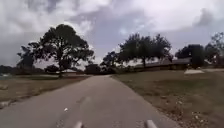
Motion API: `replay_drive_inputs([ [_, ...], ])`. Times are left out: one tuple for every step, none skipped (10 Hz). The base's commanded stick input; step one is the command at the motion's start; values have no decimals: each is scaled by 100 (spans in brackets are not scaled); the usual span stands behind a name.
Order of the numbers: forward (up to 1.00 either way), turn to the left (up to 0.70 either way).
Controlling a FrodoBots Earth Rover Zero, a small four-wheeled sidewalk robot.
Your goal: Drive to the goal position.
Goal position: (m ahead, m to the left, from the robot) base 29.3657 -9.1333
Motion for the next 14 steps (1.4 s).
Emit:
replay_drive_inputs([
  [85, 0],
  [85, 0],
  [85, 0],
  [85, 0],
  [85, 0],
  [85, 0],
  [85, 0],
  [85, 24],
  [85, 34],
  [85, 21],
  [85, 0],
  [85, 0],
  [85, 0],
  [85, 0],
])
